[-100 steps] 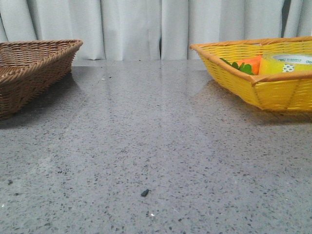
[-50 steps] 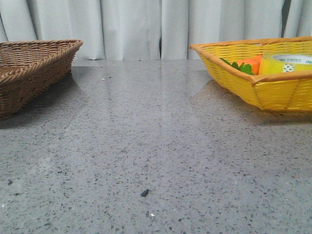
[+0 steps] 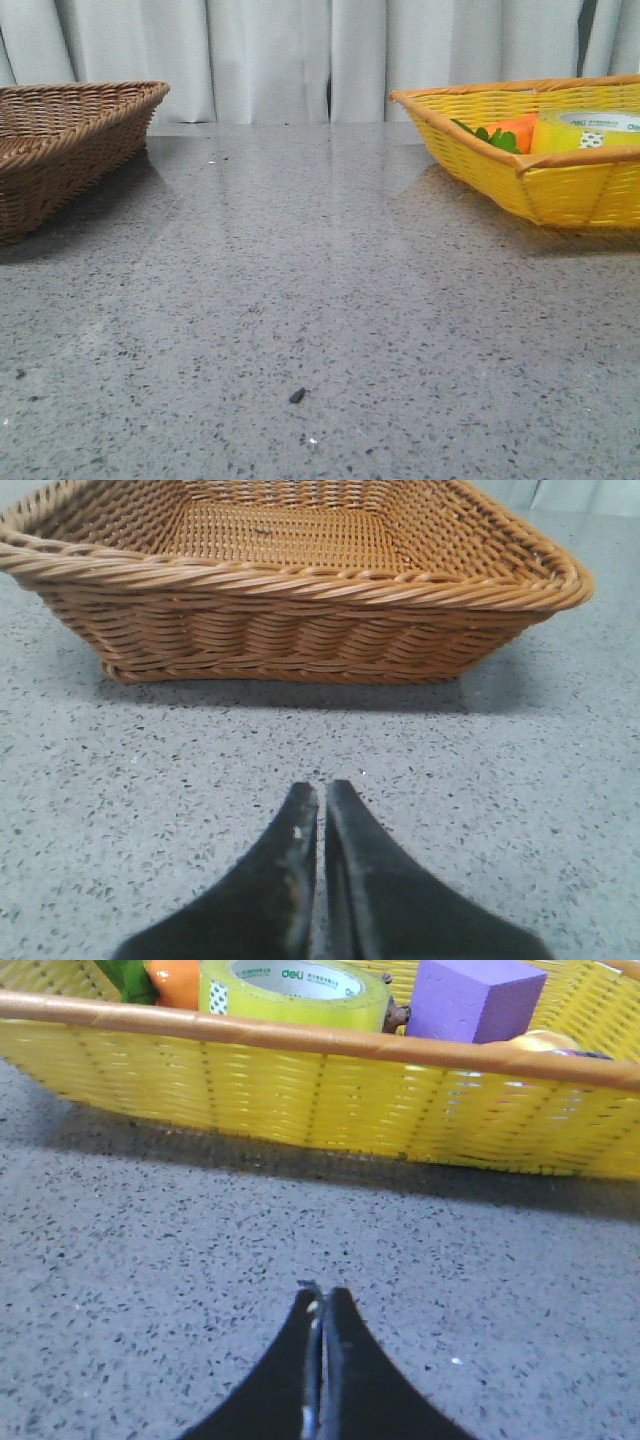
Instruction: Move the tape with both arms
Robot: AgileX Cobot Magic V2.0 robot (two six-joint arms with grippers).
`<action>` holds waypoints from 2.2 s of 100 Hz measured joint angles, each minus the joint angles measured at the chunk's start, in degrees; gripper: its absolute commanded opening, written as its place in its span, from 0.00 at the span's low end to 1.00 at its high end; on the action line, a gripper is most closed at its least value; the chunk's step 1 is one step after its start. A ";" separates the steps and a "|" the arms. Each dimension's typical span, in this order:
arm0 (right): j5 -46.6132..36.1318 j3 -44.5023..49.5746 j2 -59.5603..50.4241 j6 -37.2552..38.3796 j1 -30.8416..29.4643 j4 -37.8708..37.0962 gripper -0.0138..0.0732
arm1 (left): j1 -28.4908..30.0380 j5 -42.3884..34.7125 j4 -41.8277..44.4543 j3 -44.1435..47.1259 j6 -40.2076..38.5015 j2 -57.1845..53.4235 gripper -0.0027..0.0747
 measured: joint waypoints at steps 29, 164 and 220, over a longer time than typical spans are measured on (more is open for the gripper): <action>0.00 0.00 0.00 0.00 0.00 0.00 0.07 | 0.00 0.00 0.00 0.00 0.00 0.00 0.01; -17.64 0.00 0.00 0.10 0.00 28.45 0.07 | 0.00 -17.75 -16.72 0.00 -0.32 0.00 0.01; -16.08 -5.83 0.13 0.17 0.00 37.04 0.07 | 0.00 -14.19 -18.06 -6.89 -0.41 1.75 0.05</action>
